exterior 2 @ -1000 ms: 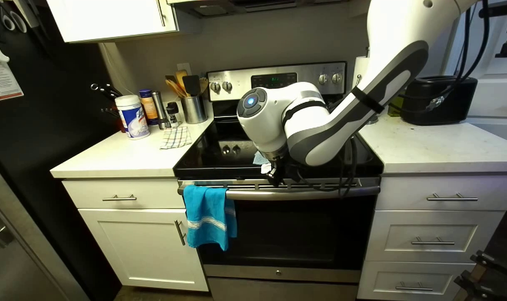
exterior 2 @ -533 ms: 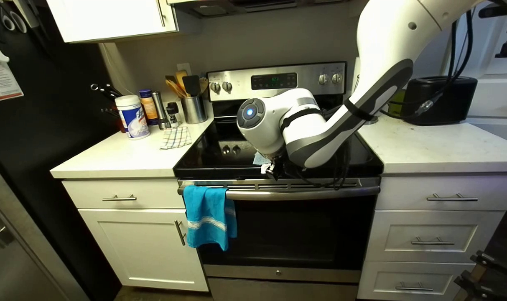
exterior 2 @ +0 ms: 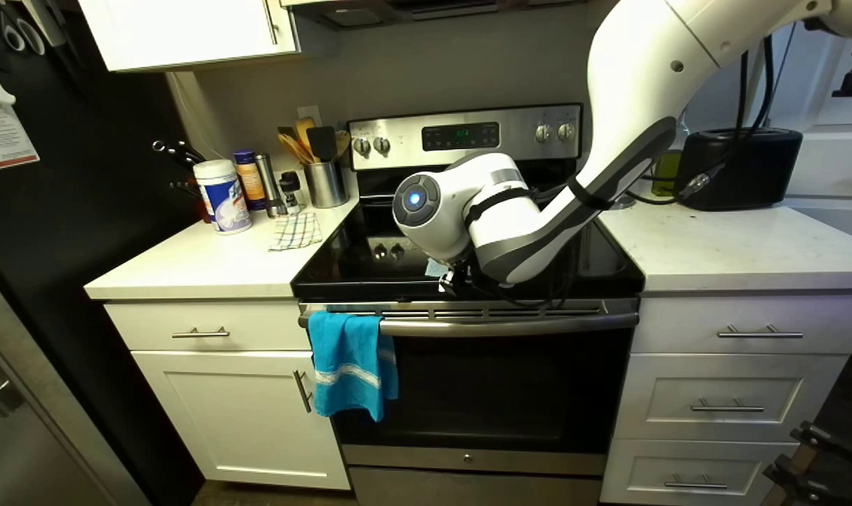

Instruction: Move the light blue towel to the oven handle

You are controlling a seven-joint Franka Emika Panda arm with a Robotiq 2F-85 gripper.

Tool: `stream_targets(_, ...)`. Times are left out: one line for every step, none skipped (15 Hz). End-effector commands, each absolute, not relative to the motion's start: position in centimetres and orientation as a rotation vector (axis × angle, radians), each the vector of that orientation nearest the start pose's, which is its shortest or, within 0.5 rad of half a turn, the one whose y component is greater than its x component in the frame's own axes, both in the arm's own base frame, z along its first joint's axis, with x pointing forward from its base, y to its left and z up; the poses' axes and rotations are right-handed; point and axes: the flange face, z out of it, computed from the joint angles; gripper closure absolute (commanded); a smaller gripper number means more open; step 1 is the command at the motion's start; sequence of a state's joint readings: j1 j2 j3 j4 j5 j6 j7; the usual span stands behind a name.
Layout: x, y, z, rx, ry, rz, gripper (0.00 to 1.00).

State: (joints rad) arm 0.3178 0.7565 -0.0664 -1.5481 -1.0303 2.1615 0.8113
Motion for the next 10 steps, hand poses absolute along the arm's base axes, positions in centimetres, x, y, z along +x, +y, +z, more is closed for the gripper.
stream_targets(69.8, 15.3, 19.4, 2.289, 0.191, 0.379, 0.0)
stream_targets(70.0, 15.4, 19.1, 2.288, 0.193, 0.377, 0.0)
stream_targets(70.2, 15.4, 18.9, 2.284, 0.189, 0.379, 0.0)
stream_targets(70.3, 15.3, 18.9, 2.28, 0.183, 0.383, 0.0)
stream_targets(70.5, 15.3, 19.0, 2.275, 0.178, 0.389, 0.0)
stream_targets(70.5, 15.3, 19.3, 2.275, 0.173, 0.395, 0.0)
stream_targets(70.6, 15.3, 19.7, 2.272, 0.167, 0.404, 0.0)
stream_targets(70.5, 15.4, 20.1, 2.275, 0.163, 0.41, 0.0)
stream_targets(70.5, 15.5, 20.4, 2.279, 0.162, 0.412, 0.0)
stream_targets(70.4, 15.6, 20.6, 2.28, 0.161, 0.412, 0.0)
